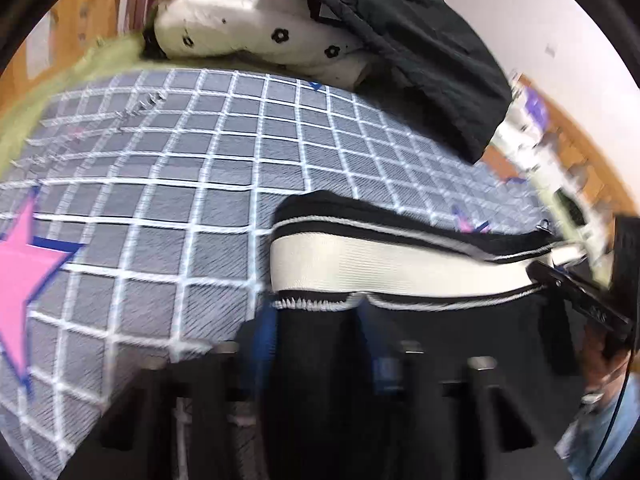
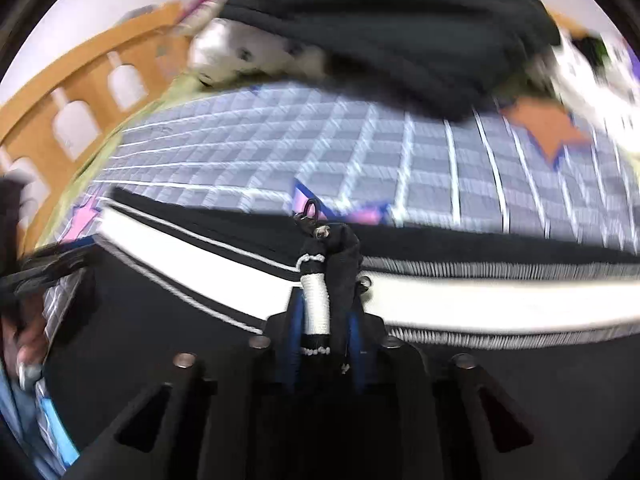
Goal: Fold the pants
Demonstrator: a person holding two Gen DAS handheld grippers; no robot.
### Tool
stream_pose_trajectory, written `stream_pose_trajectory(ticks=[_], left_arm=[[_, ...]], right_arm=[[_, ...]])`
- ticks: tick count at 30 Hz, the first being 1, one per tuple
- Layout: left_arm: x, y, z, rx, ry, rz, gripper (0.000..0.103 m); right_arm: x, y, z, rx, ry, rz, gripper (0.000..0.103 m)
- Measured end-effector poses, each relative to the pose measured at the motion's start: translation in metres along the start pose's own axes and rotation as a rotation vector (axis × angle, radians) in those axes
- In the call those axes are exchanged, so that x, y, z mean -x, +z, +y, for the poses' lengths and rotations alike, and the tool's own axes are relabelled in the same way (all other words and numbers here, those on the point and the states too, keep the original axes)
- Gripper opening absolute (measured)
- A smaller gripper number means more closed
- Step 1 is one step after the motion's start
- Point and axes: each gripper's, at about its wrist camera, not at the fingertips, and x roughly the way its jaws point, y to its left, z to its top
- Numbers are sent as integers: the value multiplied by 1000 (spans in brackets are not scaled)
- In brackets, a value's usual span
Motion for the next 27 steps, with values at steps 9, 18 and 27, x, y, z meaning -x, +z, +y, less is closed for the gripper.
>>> stream_pose_trajectory(ticks=[9, 18, 27], left_arm=[[3, -15, 19, 102, 37, 34, 44], [23, -52, -2, -12, 107, 104, 59], [37, -72, -15, -31, 124, 100, 61]], right_arm=[[-9, -6, -5, 17, -58, 71, 28], [59, -84, 2, -55, -26, 116, 32], [126, -93, -23, -160, -118, -34, 32]])
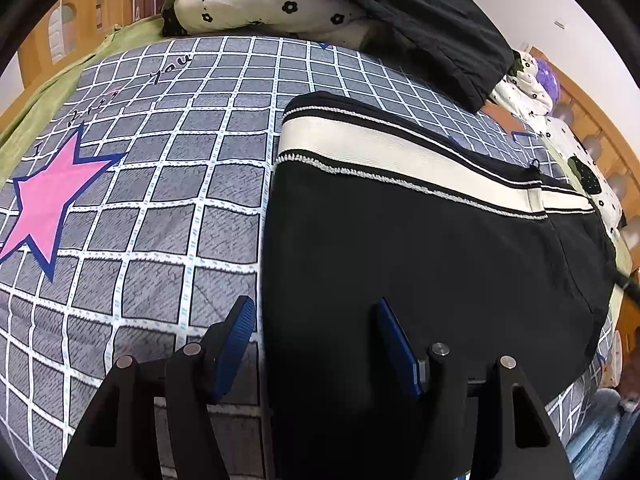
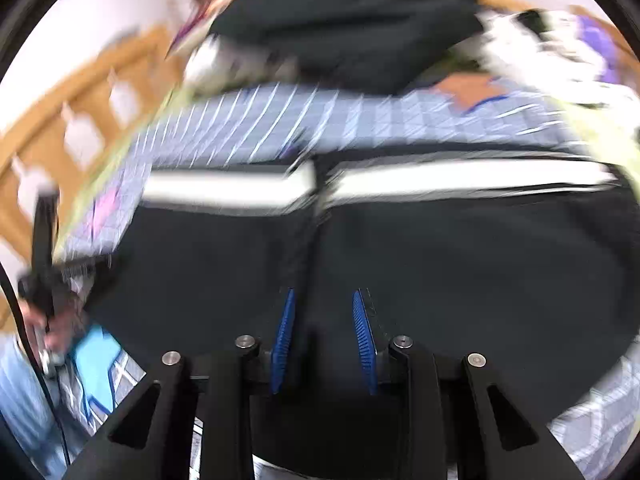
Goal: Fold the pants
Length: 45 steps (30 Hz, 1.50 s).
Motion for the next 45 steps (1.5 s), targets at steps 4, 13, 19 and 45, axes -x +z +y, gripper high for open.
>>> stream_pose_trajectory(ticks=[4, 13, 19, 45], left_arm=[[-5, 4, 2, 23, -16, 4, 61], [-26, 28, -2, -11, -29, 9, 61], [-31, 35, -6, -38, -29, 32, 53], [135, 79, 127, 136, 117, -230, 10]], right_arm=[[50, -4, -65, -81, -205, -108, 56], [28, -35, -196, -377, -240, -52, 67], [-6, -17, -204, -419, -191, -93, 57], [101, 117, 106, 102, -105, -478, 10]])
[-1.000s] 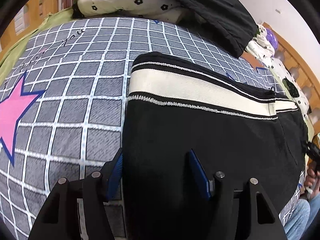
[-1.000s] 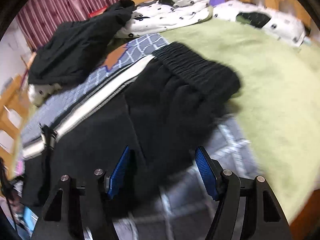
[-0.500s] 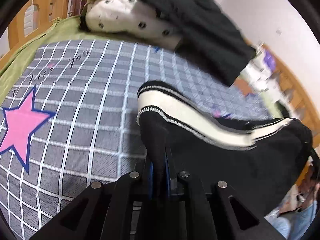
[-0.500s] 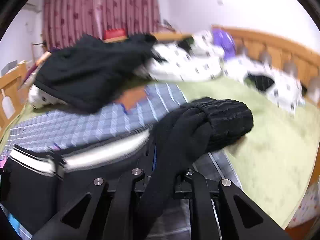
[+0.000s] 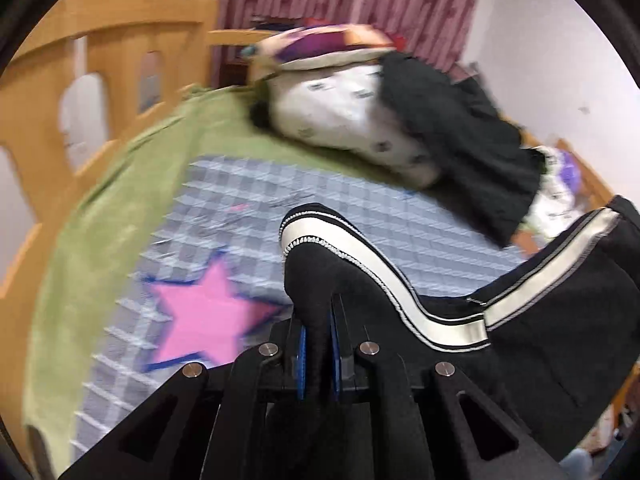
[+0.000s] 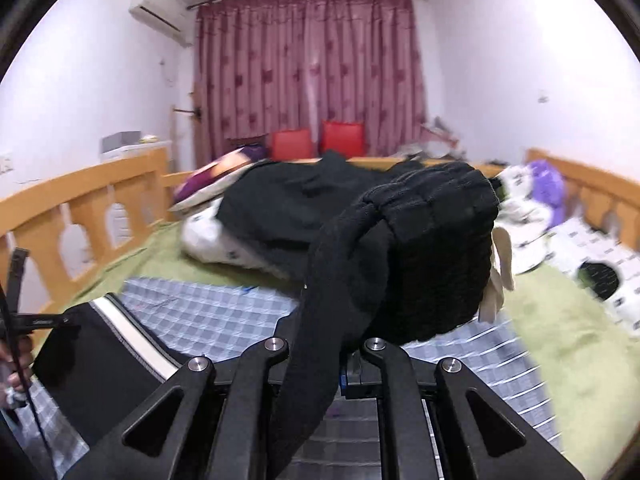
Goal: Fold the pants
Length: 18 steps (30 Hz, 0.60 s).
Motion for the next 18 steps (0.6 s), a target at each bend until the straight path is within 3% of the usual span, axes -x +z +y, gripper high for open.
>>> stream_pose_trajectory(ticks=[3, 6, 9, 11, 13, 15, 18], left_arm=[[-30, -24, 36, 13, 94, 68, 10], [-68, -47, 59, 6, 171, 168, 13], [-79, -53, 62, -25, 222, 191, 29], [-77, -53, 62, -32, 242, 188, 36], [-71, -52, 61, -35, 257, 174, 44], [-63, -56, 58, -38, 263, 158, 46], [-47, -61, 46, -42, 217, 133, 47]], right_arm=[[-29, -46, 12, 35, 26, 111, 10], [-62, -105, -4, 33, -58, 268, 10], [-86, -154, -57, -124, -107, 472, 14], [-91, -183, -85, -257, -31, 604, 17], [-79, -192, -89, -239, -33, 622, 27], [-57, -188, -77, -155, -98, 600, 44], [-21, -177, -65, -69, -116, 536, 44]])
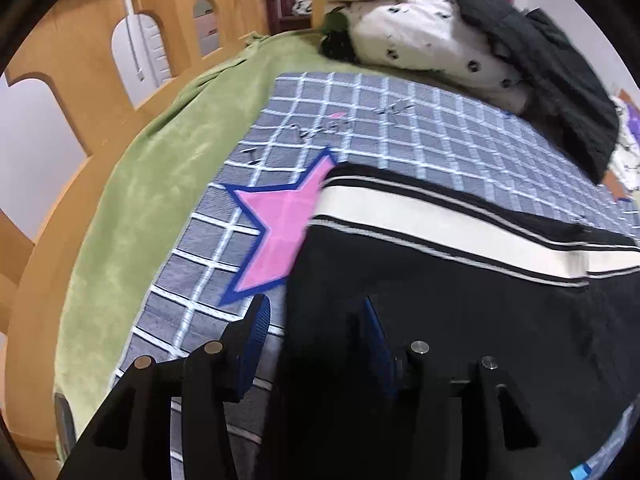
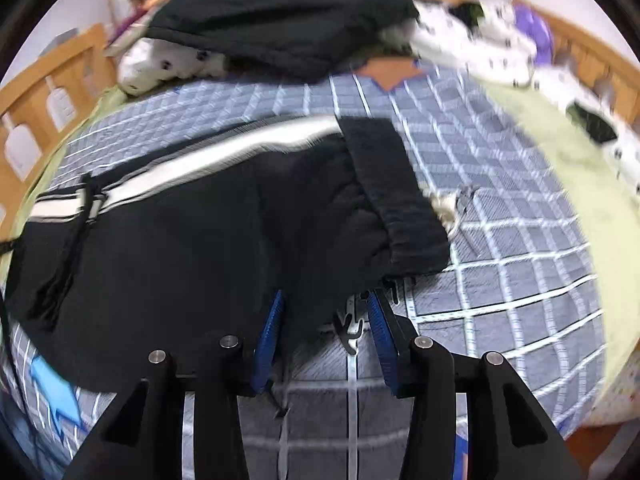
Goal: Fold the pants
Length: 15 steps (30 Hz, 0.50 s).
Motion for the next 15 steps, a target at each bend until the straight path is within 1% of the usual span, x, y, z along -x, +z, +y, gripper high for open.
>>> stream_pose_trajectory(ticks=[1, 2, 3, 5, 6, 7, 8, 9, 10, 11, 12, 13, 14, 15], left_arm=[[4, -2, -5, -8, -31, -4, 55], [8, -5, -11, -17, -63, -11, 58], [10, -9, -17, -25, -86, -19, 59], [12, -23, -32, -49, -113, -16, 59], [11, -31, -39, -59, -129, -1, 59], [6, -40, -45, -67, -151, 31, 59], [0, -51, -50, -64, -179, 77, 59], [-5, -59, -52, -56, -196, 106, 59], [-4, -68, -54, -52, -193, 100, 59], [3, -75, -56, -61, -183, 68, 59], [12, -80, -54, -66, -192, 46, 59], [20, -82, -49, -49, -214, 31, 59], [30, -87, -38, 1, -259, 4, 59], [37, -90, -25, 56, -304, -16, 59]], right_arm=[[11, 4, 5, 25, -1, -37, 44], [19, 8, 11, 49, 10, -74, 46], [25, 11, 17, 68, 31, -98, 51], [23, 16, 33, 113, 66, -156, 57], [16, 18, 36, 121, 71, -165, 58], [4, 16, 40, 125, 78, -144, 58], [-17, 12, 42, 122, 72, -79, 58], [-37, 9, 43, 115, 58, -12, 57], [-56, 1, 44, 113, 42, 50, 56], [-57, -6, 47, 123, 23, 27, 56], [-51, -8, 51, 141, 2, 3, 56], [-44, -7, 57, 172, 9, 11, 56], [-35, -6, 61, 183, 22, 10, 56], [-27, -6, 63, 179, 26, -8, 56]])
